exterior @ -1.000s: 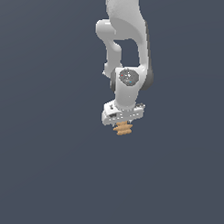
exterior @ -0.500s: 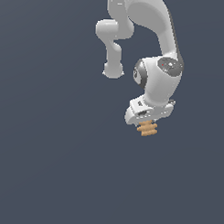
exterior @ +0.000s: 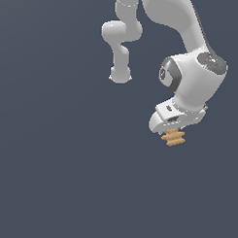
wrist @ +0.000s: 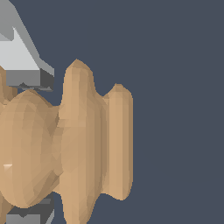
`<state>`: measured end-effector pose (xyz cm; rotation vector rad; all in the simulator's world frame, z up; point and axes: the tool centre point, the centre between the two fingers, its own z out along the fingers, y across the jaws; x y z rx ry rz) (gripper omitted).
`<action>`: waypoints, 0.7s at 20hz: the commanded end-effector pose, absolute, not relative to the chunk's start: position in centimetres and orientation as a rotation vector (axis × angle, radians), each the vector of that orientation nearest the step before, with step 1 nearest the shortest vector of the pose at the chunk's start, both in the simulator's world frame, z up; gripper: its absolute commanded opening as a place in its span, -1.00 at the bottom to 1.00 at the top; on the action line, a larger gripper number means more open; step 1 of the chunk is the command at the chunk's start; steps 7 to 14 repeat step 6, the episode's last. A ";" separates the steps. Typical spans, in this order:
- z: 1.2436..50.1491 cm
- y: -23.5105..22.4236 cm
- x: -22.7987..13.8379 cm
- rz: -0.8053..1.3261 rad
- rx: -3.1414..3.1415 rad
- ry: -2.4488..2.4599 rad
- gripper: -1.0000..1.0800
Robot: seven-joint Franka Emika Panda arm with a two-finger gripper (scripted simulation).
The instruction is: Pick up the object and move it to a goal position.
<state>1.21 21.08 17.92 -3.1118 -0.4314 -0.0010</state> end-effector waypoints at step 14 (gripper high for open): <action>18.5 22.1 1.7 0.000 -3.112 -0.429 -1.00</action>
